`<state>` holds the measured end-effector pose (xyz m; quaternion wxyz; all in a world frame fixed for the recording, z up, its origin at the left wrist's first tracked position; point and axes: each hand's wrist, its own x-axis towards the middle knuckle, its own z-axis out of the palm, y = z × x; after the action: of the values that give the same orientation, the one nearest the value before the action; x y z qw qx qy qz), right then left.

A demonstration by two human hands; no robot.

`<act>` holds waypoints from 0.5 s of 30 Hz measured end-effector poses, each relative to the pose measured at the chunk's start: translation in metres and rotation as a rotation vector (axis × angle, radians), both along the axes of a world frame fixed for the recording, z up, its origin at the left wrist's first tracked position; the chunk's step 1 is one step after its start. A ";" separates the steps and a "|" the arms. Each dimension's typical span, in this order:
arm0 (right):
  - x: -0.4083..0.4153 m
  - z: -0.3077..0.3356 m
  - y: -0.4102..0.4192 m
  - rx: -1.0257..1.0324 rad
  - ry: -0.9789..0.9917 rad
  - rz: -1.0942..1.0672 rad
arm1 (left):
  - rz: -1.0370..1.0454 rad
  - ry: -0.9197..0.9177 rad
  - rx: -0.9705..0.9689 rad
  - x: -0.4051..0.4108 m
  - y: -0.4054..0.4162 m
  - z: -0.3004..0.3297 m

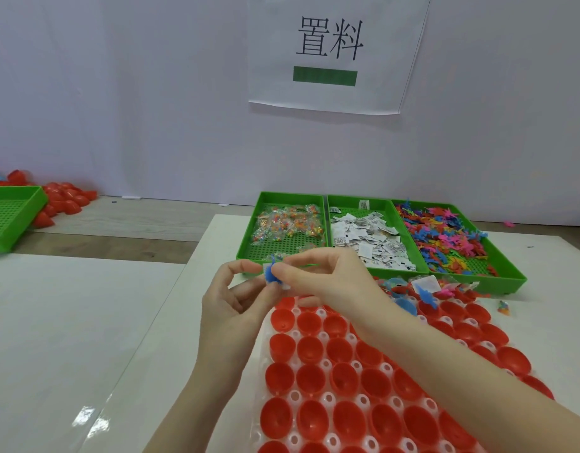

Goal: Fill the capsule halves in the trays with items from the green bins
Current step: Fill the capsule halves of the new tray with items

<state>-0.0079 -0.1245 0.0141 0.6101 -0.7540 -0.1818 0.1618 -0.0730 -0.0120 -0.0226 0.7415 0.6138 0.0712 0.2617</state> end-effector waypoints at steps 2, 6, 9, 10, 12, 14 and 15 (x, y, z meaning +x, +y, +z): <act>-0.006 -0.004 0.005 0.052 -0.033 -0.014 | 0.099 -0.006 0.009 0.001 -0.005 -0.003; -0.010 -0.010 0.013 0.340 0.172 -0.029 | 0.224 -0.043 0.116 0.002 -0.012 -0.012; -0.005 -0.012 0.016 0.345 0.189 -0.038 | 0.263 -0.038 0.324 0.002 -0.011 -0.013; -0.002 -0.013 0.016 0.300 0.151 -0.042 | 0.276 -0.012 0.409 0.002 -0.009 -0.013; 0.007 -0.015 0.015 0.160 0.054 -0.044 | 0.285 0.062 0.530 0.004 -0.002 -0.014; 0.017 -0.018 0.011 -0.069 -0.114 -0.043 | 0.227 0.159 0.488 0.006 0.009 -0.015; 0.021 -0.020 0.008 -0.191 -0.226 -0.024 | 0.178 0.224 0.427 0.007 0.014 -0.015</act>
<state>0.0129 -0.1164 -0.0057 0.5130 -0.8242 -0.2242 0.0850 -0.0657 0.0021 -0.0380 0.5568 0.7727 0.1497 0.2655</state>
